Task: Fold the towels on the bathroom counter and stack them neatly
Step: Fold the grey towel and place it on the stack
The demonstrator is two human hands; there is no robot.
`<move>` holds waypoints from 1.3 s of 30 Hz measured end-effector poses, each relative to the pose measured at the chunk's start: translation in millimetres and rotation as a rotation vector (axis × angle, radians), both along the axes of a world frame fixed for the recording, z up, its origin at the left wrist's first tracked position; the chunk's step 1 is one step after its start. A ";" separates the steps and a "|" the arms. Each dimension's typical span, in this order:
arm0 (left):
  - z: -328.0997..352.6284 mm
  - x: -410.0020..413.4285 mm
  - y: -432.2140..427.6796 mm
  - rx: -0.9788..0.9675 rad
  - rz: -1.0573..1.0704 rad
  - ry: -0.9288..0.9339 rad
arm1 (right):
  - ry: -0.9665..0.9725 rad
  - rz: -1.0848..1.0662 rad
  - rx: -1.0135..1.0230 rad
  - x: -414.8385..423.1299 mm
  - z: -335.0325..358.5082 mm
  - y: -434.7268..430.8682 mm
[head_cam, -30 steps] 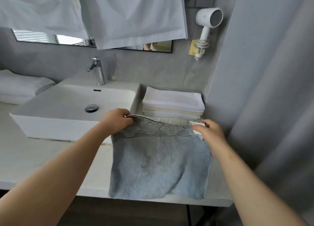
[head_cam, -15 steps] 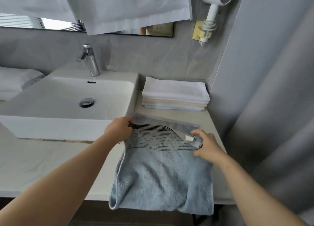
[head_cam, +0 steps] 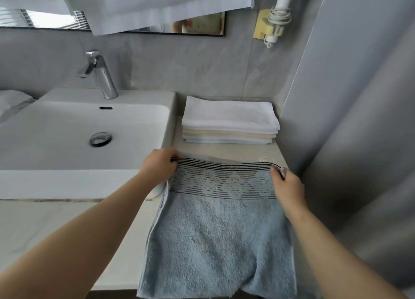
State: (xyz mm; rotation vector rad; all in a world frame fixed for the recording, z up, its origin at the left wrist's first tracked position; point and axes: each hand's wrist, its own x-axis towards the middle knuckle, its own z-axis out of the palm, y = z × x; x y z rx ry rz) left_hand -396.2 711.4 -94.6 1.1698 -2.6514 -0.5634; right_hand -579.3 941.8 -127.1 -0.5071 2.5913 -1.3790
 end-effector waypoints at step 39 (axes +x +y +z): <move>-85.9 -149.6 -112.5 0.100 -0.104 -0.450 | -0.163 0.024 0.324 -154.0 -70.3 -94.8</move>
